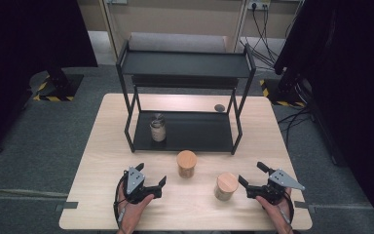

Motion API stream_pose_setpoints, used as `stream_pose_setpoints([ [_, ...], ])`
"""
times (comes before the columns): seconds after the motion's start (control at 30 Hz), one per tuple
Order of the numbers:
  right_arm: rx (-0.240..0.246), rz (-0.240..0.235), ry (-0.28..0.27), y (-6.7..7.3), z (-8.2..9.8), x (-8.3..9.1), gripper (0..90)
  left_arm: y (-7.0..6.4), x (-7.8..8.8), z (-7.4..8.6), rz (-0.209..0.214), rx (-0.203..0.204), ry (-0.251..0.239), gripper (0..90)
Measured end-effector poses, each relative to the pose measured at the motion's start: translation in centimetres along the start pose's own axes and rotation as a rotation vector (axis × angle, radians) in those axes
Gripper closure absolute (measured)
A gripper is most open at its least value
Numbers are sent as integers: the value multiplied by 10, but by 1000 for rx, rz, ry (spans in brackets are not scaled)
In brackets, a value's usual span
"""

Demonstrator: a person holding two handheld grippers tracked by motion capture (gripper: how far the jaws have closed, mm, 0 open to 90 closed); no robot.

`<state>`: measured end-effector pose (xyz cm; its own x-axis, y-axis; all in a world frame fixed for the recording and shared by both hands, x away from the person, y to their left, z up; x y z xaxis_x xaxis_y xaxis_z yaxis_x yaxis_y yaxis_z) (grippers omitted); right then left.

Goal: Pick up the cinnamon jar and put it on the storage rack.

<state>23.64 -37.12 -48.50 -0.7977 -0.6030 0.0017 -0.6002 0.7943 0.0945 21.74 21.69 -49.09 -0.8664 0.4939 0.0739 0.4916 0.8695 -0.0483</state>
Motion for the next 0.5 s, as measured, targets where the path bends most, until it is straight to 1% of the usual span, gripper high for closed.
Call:
stream_pose_setpoints([
  [0.5,-4,-9,-9,2,-4,1,14,1,0,0,1,3,-1,29],
])
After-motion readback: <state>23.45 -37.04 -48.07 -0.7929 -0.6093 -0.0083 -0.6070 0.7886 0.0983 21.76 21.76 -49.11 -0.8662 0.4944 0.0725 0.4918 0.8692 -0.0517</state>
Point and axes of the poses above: each handheld gripper's, and its own axes: x roughly backward along the jaws, z roughly out of its underside, y roughly to its left, the point moved 1 cm from there along -x, roughly forward along the jaws, and after that the axes turned 13 degrees about -y, right-handed, at the moved point
